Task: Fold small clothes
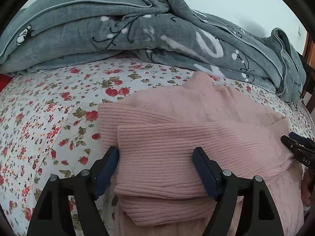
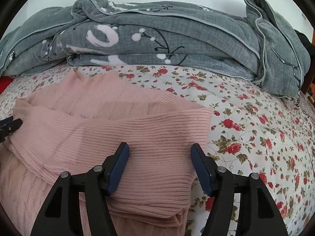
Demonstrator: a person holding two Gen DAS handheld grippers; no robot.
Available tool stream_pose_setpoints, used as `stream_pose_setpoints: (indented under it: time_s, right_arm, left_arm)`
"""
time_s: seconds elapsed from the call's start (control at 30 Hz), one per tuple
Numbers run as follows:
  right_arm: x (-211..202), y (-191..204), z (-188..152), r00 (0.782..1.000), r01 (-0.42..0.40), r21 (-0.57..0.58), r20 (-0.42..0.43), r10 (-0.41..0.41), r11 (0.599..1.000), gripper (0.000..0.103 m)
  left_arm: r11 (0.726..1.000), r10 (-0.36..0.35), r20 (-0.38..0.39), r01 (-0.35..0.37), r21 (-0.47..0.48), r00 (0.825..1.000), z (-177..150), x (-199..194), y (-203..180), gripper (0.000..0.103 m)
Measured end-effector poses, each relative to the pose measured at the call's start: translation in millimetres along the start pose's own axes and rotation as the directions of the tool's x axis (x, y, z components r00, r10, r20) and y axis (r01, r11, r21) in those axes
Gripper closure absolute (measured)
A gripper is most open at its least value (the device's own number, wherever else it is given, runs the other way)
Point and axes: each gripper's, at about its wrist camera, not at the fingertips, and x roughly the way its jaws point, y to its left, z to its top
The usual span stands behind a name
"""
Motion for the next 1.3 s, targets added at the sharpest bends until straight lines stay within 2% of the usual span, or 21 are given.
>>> stream_pose_setpoints:
  time_s: [0.77, 1.3]
  right_arm:
    - [-1.5, 0.9, -1.6, 1.000, 0.014, 0.016, 0.016, -0.014, 1.000, 0.038]
    - [-1.8, -0.8, -1.1, 0.999, 0.038, 0.026, 0.017, -0.038, 0.999, 0.031]
  left_arm:
    - [1.000, 0.012, -0.002, -0.012, 0.006, 1.000, 2.5, 4.8, -0.5, 0.025]
    - [1.000, 0.011, -0.001, -0.011, 0.007, 1.000, 2.3, 4.9, 0.2, 0.024]
